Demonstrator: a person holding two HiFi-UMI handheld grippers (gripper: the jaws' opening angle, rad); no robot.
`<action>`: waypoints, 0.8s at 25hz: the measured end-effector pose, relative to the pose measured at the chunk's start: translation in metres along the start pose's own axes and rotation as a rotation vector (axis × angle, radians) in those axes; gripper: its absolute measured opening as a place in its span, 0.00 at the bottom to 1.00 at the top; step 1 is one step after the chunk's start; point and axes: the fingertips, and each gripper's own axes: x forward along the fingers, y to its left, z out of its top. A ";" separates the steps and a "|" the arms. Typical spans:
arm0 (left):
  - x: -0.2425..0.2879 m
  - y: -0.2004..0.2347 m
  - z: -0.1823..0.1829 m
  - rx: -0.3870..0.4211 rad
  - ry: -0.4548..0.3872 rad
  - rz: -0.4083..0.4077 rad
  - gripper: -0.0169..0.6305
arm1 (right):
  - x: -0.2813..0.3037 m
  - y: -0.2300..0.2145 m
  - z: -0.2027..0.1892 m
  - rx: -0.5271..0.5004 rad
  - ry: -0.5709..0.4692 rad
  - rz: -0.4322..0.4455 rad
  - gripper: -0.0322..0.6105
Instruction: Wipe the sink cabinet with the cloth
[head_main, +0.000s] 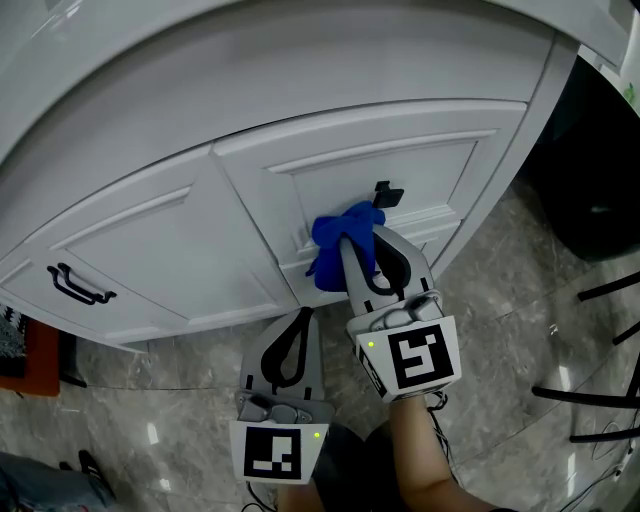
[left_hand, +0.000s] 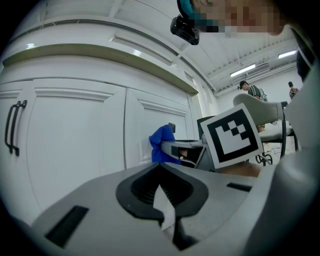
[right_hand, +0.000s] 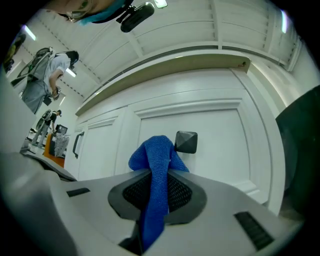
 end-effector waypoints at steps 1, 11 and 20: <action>0.000 0.000 0.000 0.000 -0.001 0.000 0.03 | 0.000 -0.002 0.000 -0.011 0.001 0.001 0.14; 0.000 -0.008 0.004 -0.008 -0.015 -0.029 0.03 | -0.007 -0.021 0.000 -0.086 -0.003 0.009 0.14; -0.002 -0.007 0.004 -0.014 -0.020 -0.035 0.03 | -0.013 -0.036 -0.001 -0.109 -0.003 -0.016 0.14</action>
